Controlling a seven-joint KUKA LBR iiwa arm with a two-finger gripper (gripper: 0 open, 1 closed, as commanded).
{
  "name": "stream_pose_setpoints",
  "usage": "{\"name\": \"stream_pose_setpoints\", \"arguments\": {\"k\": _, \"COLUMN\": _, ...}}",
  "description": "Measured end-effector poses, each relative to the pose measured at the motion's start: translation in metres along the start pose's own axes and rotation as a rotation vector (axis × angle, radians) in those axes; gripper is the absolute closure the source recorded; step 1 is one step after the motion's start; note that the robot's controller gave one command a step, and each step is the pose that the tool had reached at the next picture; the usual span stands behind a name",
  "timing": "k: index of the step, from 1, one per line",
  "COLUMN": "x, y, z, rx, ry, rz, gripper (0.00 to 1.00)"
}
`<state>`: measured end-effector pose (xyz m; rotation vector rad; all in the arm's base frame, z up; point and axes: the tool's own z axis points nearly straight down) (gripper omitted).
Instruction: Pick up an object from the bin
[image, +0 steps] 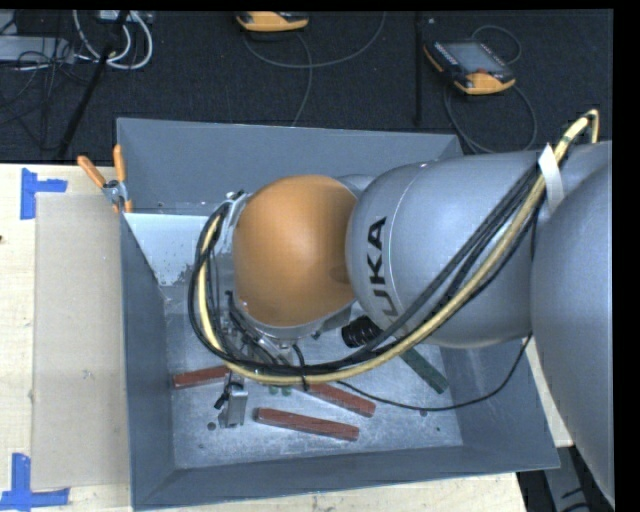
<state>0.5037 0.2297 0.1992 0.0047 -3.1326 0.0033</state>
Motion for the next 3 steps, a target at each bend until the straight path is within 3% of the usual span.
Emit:
{"name": "stream_pose_setpoints", "arguments": {"k": 1, "x": -0.031, "y": -0.031, "z": 0.129, "rx": 0.002, "ry": -0.001, "rz": 0.058, "gripper": 0.0}}
{"name": "stream_pose_setpoints", "arguments": {"k": 2, "x": -0.032, "y": -0.03, "z": 0.125, "rx": -0.001, "ry": -0.006, "rz": 0.06, "gripper": 1.0}}
{"name": "stream_pose_setpoints", "arguments": {"k": 3, "x": -0.025, "y": -0.031, "z": -0.025, "rx": -0.005, "ry": -0.016, "rz": 0.068, "gripper": 1.0}}
